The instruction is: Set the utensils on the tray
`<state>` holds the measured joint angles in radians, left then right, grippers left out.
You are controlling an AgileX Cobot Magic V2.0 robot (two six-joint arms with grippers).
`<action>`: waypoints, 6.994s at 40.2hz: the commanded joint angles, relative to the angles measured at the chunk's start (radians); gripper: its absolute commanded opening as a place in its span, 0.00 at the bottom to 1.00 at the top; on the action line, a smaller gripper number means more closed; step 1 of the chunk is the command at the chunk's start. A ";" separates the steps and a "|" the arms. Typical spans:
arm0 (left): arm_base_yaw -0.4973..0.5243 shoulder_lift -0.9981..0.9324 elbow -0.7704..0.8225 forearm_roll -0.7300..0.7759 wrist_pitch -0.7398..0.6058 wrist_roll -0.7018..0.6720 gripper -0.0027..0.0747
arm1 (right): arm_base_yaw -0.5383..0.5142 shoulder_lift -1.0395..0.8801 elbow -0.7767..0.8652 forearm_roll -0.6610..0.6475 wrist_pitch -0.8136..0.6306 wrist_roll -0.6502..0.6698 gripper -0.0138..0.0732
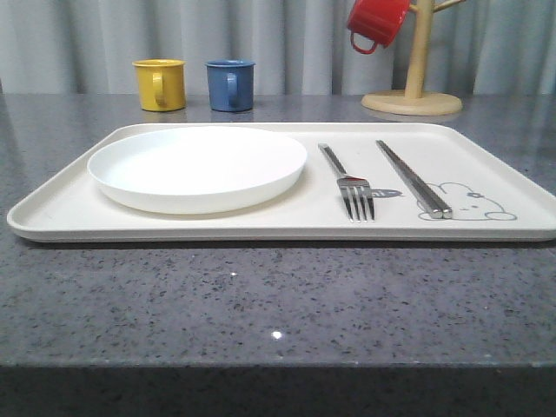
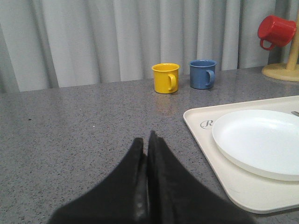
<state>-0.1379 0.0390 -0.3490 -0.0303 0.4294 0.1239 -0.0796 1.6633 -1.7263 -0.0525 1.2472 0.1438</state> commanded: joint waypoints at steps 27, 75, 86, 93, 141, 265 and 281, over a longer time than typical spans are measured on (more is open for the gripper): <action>0.000 0.013 -0.028 -0.011 -0.085 -0.008 0.01 | -0.160 0.215 -0.030 -0.023 0.081 -0.171 0.49; 0.000 0.013 -0.028 -0.011 -0.085 -0.008 0.01 | -0.147 0.196 -0.031 0.052 0.088 -0.089 0.08; 0.000 0.013 -0.028 -0.011 -0.085 -0.008 0.01 | 0.070 0.043 -0.031 0.052 0.088 0.009 0.10; 0.000 0.013 -0.028 -0.011 -0.085 -0.008 0.01 | 0.233 0.061 -0.031 0.052 0.088 0.067 0.10; 0.000 0.013 -0.028 -0.011 -0.085 -0.008 0.01 | 0.314 0.255 -0.033 0.082 0.088 0.172 0.48; 0.124 -0.070 0.333 -0.026 -0.303 -0.008 0.01 | 0.313 -1.356 1.336 -0.049 -0.895 -0.010 0.08; 0.124 -0.070 0.355 -0.026 -0.335 -0.008 0.01 | 0.313 -1.356 1.336 -0.049 -0.895 -0.010 0.08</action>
<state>-0.0154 -0.0066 0.0093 -0.0450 0.1827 0.1239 0.2360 0.2993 -0.3686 -0.0866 0.4338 0.1408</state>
